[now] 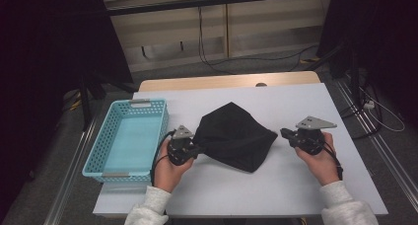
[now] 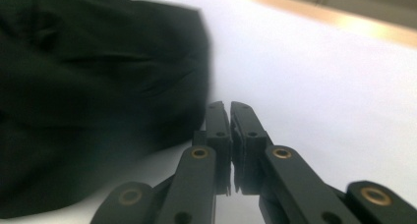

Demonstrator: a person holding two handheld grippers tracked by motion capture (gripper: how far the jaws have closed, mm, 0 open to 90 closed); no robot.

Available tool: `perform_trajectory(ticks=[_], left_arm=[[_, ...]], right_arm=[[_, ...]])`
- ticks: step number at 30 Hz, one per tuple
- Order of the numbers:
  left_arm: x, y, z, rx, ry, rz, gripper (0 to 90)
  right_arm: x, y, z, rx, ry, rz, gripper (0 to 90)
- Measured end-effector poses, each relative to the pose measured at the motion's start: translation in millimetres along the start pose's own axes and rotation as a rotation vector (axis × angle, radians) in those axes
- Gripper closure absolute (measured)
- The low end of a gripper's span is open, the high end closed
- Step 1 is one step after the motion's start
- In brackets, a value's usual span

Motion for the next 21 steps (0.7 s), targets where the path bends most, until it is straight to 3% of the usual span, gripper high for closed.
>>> perform_trajectory(ticks=[3,5,9,14,17,21], left_arm=[[4.4,-4.0,14.2,-0.032,-0.014,0.03,87.2],[4.3,-4.0,13.9,-0.03,-0.009,0.03,87.2],[3.3,-4.1,12.2,-0.021,-0.011,0.03,87.1],[4.3,-5.1,15.5,-0.028,-0.017,0.033,87.1],[6.2,-6.3,20.0,-0.038,-0.021,0.037,87.2],[7.7,-9.1,27.0,-0.059,-0.021,0.054,87.2]], right_arm=[[-8.1,-1.5,3.9,-0.017,0.01,-0.023,87.1],[-6.2,-0.8,3.6,-0.012,-0.015,-0.033,85.5],[12.5,1.0,-2.0,0.012,-0.078,0.027,75.6],[46.5,7.9,-9.7,0.063,-0.219,0.142,55.0],[55.9,13.7,-16.5,0.089,-0.17,0.188,37.0],[60.0,20.8,-27.1,0.139,-0.142,0.188,39.2]])
Point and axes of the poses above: each handheld gripper's, and its own axes: z roughly backward along the jaws, y roughly out of its underside, x roughly to its left, the point moved 3 cm from there along -z, roughly forward along the jaws, and after that the axes turned 13 degrees about y, right-handed, at the moved point
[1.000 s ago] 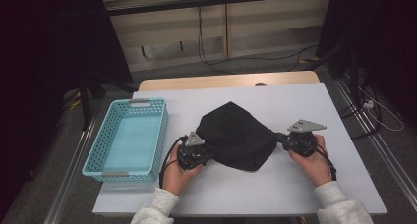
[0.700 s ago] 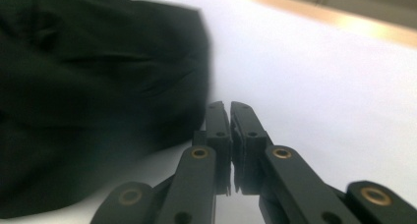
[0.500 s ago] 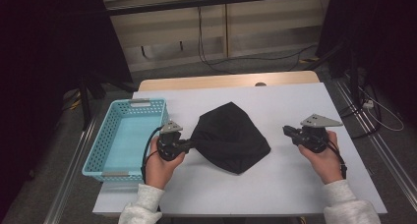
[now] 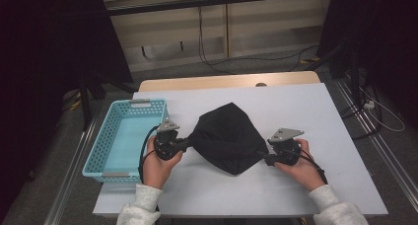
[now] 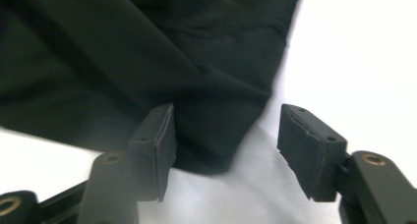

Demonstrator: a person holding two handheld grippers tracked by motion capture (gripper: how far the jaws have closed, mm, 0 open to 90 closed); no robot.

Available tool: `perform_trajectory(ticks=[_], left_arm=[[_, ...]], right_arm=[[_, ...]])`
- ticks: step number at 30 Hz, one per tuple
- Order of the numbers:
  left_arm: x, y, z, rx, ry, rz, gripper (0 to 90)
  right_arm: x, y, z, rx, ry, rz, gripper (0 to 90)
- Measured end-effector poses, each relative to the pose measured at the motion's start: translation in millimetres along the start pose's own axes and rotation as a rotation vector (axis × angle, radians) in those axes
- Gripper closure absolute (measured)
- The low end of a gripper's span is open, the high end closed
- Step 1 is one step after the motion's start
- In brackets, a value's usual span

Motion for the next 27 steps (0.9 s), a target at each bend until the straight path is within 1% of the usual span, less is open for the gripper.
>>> perform_trajectory(ticks=[1,2,4,5,6,7,8,9,10,11,13,14,15,16,17,18,19,20,22,24,25,27], left_arm=[[0.5,-1.1,1.8,-0.004,-0.005,-0.004,87.1],[0.2,-1.9,3.0,-0.01,-0.006,0.0,87.2],[0.8,-3.5,5.8,-0.019,-0.013,0.0,87.2],[1.0,-4.1,7.4,-0.022,-0.016,0.003,87.2],[1.3,-4.3,8.4,-0.026,-0.017,0.005,87.2],[1.5,-4.4,9.0,-0.033,-0.02,0.011,87.2],[2.3,-4.5,10.5,-0.028,-0.024,0.013,87.2],[2.7,-4.5,11.2,-0.028,-0.024,0.018,87.3],[3.1,-4.6,12.7,-0.031,-0.028,0.023,87.4],[3.5,-4.8,13.7,-0.029,-0.027,0.023,87.4],[4.0,-4.7,14.6,-0.035,-0.015,0.029,87.5],[4.8,-4.4,14.1,-0.029,-0.017,0.023,87.5],[4.8,-4.1,12.9,-0.025,-0.006,0.026,87.6],[5.1,-4.1,11.3,-0.022,-0.005,0.026,87.5],[4.6,-4.1,9.7,-0.018,-0.001,0.03,87.5],[3.4,-4.2,7.5,-0.016,0.009,0.031,87.6],[1.5,-4.3,5.0,-0.011,0.02,0.031,87.6],[-1.0,-4.3,2.4,-0.001,0.024,0.026,87.6],[-3.9,-3.9,-2.1,0.012,0.029,0.024,87.7],[-4.5,-2.6,-5.7,0.024,0.033,0.027,87.7],[-4.1,-1.9,-6.7,0.028,0.031,0.03,87.7],[-2.3,-1.2,-6.8,0.026,0.027,0.045,87.7]], right_arm=[[1.7,-0.4,-2.0,0.002,-0.025,-0.016,42.0],[4.2,-0.7,-3.6,-0.002,-0.043,-0.02,42.8],[8.6,-3.1,-5.6,-0.013,-0.039,-0.01,42.8],[10.3,-4.1,-5.9,-0.012,-0.05,-0.007,42.9],[12.3,-4.7,-6.4,-0.007,-0.065,-0.014,47.0],[13.0,-4.9,-6.4,-0.011,-0.074,-0.016,56.7],[13.3,-5.2,-5.8,-0.013,-0.08,-0.013,68.6],[11.5,-6.3,-3.7,-0.014,-0.052,0.003,79.5],[8.8,-6.7,-2.2,-0.023,-0.033,0.008,83.3],[2.9,-8.1,1.8,-0.039,-0.031,-0.029,85.6],[-11.2,-11.2,12.1,-0.078,-0.019,-0.087,86.7],[-16.5,-12.3,17.1,-0.084,-0.024,-0.108,87.0],[-25.5,-13.9,25.9,-0.105,-0.002,-0.122,87.2],[-31.5,-14.9,32.0,-0.119,0.007,-0.122,87.2],[-37.0,-15.6,37.0,-0.124,0.006,-0.132,87.2],[-42.1,-16.2,41.4,-0.133,0.019,-0.142,87.0],[-46.5,-16.8,45.7,-0.142,0.043,-0.145,86.8],[-50.4,-17.2,49.2,-0.141,0.057,-0.152,86.5],[-56.8,-17.3,55.6,-0.142,0.106,-0.141,87.2],[-59.2,-15.2,56.9,-0.131,0.105,-0.143,86.8],[-58.8,-12.9,54.9,-0.126,0.097,-0.145,86.8],[-56.3,-7.4,47.4,-0.093,0.092,-0.143,87.0]])
Point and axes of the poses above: each handheld gripper's, and its own axes: z roughly backward along the jaws, y roughly out of its underside, x roughly to its left, the point moved 3 cm from there along -z, roughly forward along the jaws, and after that the axes turned 13 degrees about y, right-handed, at the moved point
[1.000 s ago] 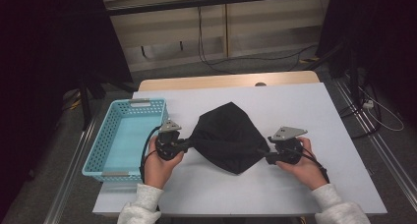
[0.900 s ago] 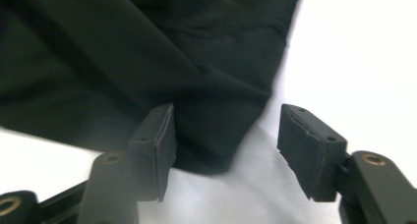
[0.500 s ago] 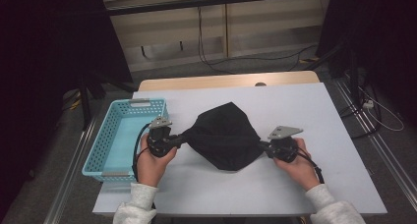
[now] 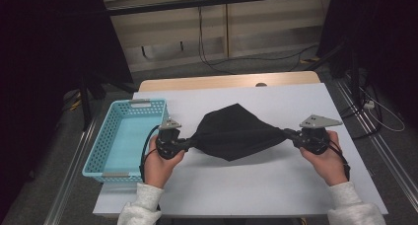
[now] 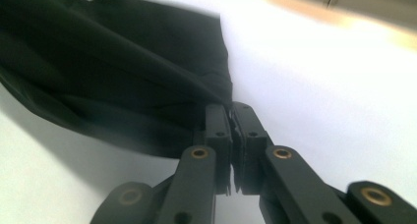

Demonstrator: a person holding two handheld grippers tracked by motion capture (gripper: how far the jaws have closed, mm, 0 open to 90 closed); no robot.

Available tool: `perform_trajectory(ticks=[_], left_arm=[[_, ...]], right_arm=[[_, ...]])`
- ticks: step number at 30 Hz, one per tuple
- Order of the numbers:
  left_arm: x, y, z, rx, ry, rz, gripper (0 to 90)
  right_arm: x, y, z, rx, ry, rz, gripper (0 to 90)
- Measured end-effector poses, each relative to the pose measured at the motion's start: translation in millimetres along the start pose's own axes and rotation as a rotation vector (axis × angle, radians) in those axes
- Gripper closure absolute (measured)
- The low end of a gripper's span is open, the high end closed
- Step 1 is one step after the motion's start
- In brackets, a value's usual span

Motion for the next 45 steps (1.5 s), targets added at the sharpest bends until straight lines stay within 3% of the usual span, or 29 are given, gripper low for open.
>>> perform_trajectory(ticks=[4,8,11,14,19,21,23,26,28,31,33,37,39,42,45], left_arm=[[6.4,1.2,7.4,0.001,-0.04,0.034,87.7],[12.0,1.5,16.5,-0.022,-0.058,0.048,87.6],[10.7,1.0,16.3,-0.025,-0.066,0.038,87.5],[9.5,1.2,14.5,-0.016,-0.069,0.024,87.4],[9.4,1.2,14.5,-0.018,-0.071,0.023,87.5],[10.0,0.8,14.7,-0.021,-0.078,0.025,87.4],[10.0,1.0,14.4,-0.023,-0.081,0.029,87.3],[10.2,0.9,14.0,-0.026,-0.082,0.033,87.2],[9.9,0.8,13.2,-0.024,-0.083,0.03,87.2],[9.4,1.3,11.8,-0.015,-0.088,0.025,87.1],[9.6,1.3,11.7,-0.012,-0.089,0.022,87.1],[8.7,0.4,12.8,-0.007,-0.074,0.027,87.4],[5.3,-1.2,12.5,-0.009,-0.052,0.039,87.5],[-1.0,-4.4,12.1,-0.006,-0.023,0.022,87.5],[-5.8,-6.6,9.4,-0.008,-0.014,0.006,87.5]], right_arm=[[11.7,8.4,-14.2,0.045,-0.024,0.03,85.5],[23.4,14.7,-27.7,0.077,-0.057,0.025,73.0],[30.7,12.1,-26.5,0.052,-0.092,0.031,66.2],[40.5,8.5,-22.5,0.029,-0.12,0.069,61.2],[59.9,7.1,-19.2,0.009,-0.212,0.128,56.5],[69.2,9.2,-21.3,0.016,-0.248,0.162,48.5],[74.4,11.9,-25.2,0.034,-0.253,0.165,31.3],[78.8,17.9,-30.7,0.067,-0.266,0.203,32.7],[78.7,20.3,-34.2,0.082,-0.22,0.24,39.7],[73.0,18.4,-36.8,0.059,-0.164,0.231,65.9],[64.8,17.2,-37.9,0.054,-0.16,0.194,85.6],[48.5,10.6,-30.2,0.034,-0.151,0.138,86.7],[35.4,0.7,-17.4,0.006,-0.152,0.097,86.9],[14.2,-14.3,3.6,-0.052,-0.153,0.031,86.9],[4.3,-21.4,17.6,-0.092,-0.16,0.012,86.9]])
Point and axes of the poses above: each handheld gripper's, and its own axes: z roughly backward along the jaws, y roughly out of its underside, x roughly to its left, the point moved 3 cm from there along -z, roughly forward along the jaws, and after that the axes turned 13 degrees about y, right-handed, at the moved point
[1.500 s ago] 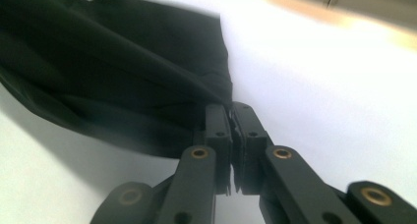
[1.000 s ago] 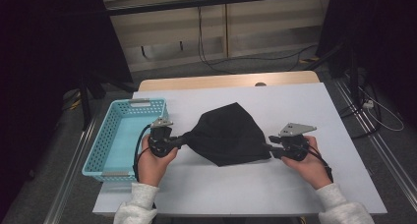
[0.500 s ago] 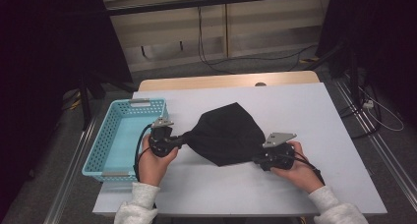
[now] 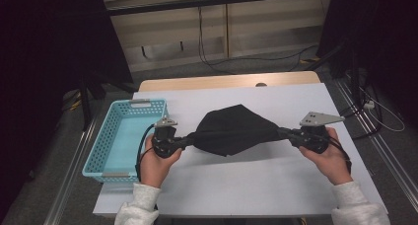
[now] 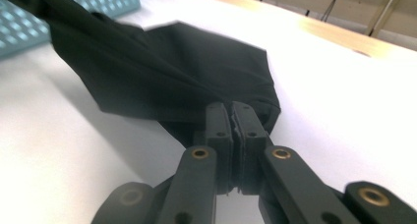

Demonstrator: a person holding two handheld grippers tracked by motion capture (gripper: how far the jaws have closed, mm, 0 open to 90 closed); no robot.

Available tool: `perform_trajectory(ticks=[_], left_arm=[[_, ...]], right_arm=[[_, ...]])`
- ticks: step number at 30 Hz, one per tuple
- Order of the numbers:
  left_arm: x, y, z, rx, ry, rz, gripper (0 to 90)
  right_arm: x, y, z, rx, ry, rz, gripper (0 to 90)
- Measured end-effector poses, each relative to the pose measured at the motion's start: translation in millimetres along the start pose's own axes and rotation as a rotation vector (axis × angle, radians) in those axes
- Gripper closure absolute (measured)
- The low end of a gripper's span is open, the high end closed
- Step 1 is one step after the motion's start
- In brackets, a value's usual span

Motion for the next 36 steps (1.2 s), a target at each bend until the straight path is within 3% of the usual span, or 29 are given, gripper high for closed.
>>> perform_trajectory(ticks=[4,10,14,21,27,29,31,33,36], left_arm=[[2.7,1.6,-4.5,0.003,-0.019,-0.017,86.6],[6.6,5.2,-10.3,0.015,-0.038,-0.022,84.4],[6.5,8.1,-14.6,0.039,-0.037,-0.023,82.6],[3.0,9.8,-20.1,0.049,-0.036,-0.039,77.4],[1.6,9.7,-21.3,0.043,-0.011,-0.03,74.7],[-0.4,11.1,-22.8,0.049,0.03,0.004,77.0],[-3.3,13.3,-25.1,0.066,0.056,0.019,83.1],[-6.5,13.3,-26.6,0.064,0.073,0.021,83.3],[-9.4,10.9,-26.7,0.05,0.079,-0.001,75.6]], right_arm=[[1.3,4.4,-3.0,0.028,-0.01,-0.012,86.7],[12.7,24.4,-26.8,0.13,-0.014,0.034,86.4],[15.2,29.3,-33.0,0.155,-0.004,0.045,86.3],[2.8,33.9,-30.2,0.157,0.033,0.007,86.3],[-2.5,40.1,-31.9,0.179,0.042,0.007,86.3],[-1.7,40.3,-31.5,0.18,0.041,0.017,86.3],[-1.7,40.1,-31.1,0.18,0.036,0.007,86.3],[-3.0,40.6,-30.5,0.18,0.038,-0.004,86.3],[-3.8,42.4,-30.6,0.185,0.038,-0.002,86.3]])
Point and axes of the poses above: each handheld gripper's, and its own axes: z roughly backward along the jaws, y roughly out of its underside, x roughly to its left, the point moved 3 cm from there along -z, roughly forward along the jaws, and after that the axes turned 13 degrees about y, right-handed, at the moved point
